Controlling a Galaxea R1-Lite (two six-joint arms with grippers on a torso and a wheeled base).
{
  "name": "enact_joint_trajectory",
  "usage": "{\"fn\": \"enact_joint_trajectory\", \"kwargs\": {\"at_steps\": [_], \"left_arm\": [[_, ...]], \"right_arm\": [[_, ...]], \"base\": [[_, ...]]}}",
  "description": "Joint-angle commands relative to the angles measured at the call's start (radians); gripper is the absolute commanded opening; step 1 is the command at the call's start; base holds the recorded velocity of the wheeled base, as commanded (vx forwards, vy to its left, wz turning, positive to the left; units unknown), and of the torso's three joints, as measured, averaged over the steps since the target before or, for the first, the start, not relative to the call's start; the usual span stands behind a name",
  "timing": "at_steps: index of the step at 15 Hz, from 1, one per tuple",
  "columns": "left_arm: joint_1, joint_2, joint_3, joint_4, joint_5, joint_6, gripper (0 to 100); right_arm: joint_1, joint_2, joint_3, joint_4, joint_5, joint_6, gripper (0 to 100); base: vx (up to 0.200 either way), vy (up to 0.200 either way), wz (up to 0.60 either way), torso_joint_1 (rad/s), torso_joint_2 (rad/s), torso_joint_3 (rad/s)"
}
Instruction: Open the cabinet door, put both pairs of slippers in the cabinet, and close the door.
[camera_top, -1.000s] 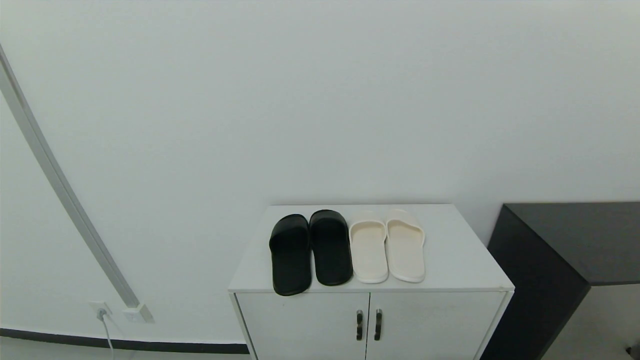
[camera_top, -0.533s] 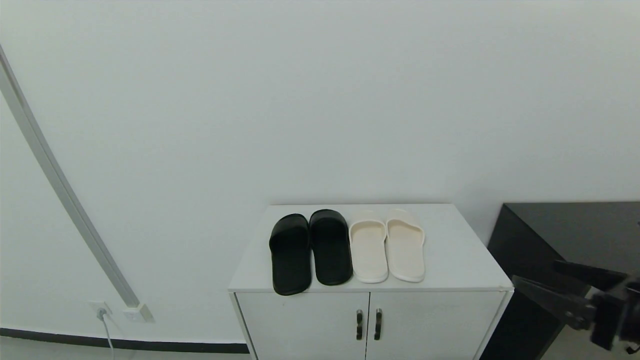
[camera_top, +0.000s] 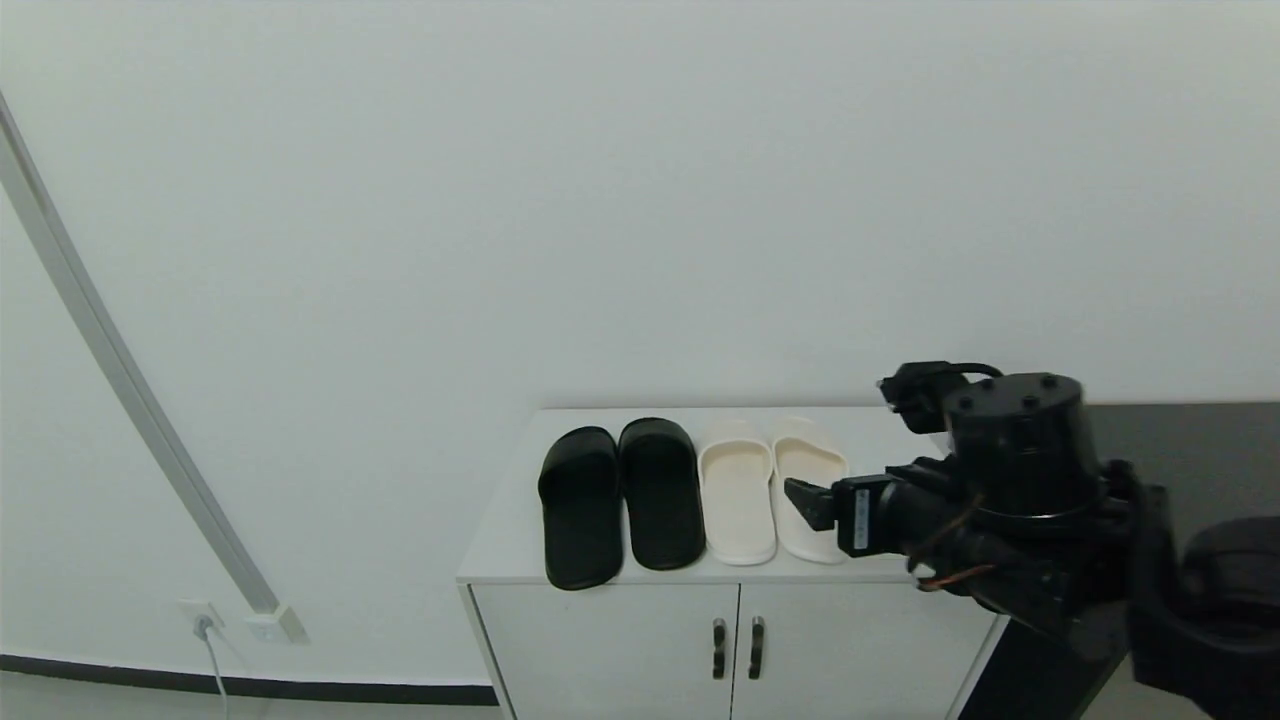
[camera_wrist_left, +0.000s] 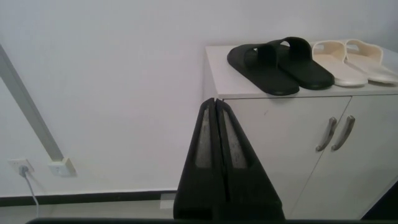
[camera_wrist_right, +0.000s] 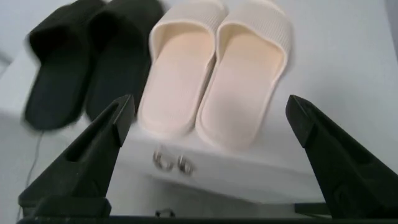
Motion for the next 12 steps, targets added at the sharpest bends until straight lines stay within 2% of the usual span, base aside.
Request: {"fn": "enact_joint_trajectory", "kwargs": {"at_steps": [1,4,7,12], "left_arm": [[0.000,0.000,0.000,0.000,0.001,-0.001,0],[0.000,0.000,0.000,0.000,0.001,-0.001,0],[0.000,0.002,0.000,0.000,0.001,-0.001,0],[0.000,0.000,0.000,0.000,0.001,-0.002,0]], "right_arm": [[0.021,0.227,-0.153,-0.003,-0.120,0.046,100],[0.018,0.333,-0.233,-0.023,-0.195,0.057,100],[-0.010,0.431,-0.293,-0.106,-0.223,0.049,100],[-0.027,0.534,-0.388,-0.107,-0.235,0.047,100]], "base": [[0.000,0.000,0.00,0.000,0.00,0.000],[0.000,0.000,0.00,0.000,0.00,0.000],[0.000,0.000,0.00,0.000,0.00,0.000],[0.000,0.000,0.00,0.000,0.00,0.000]]}}
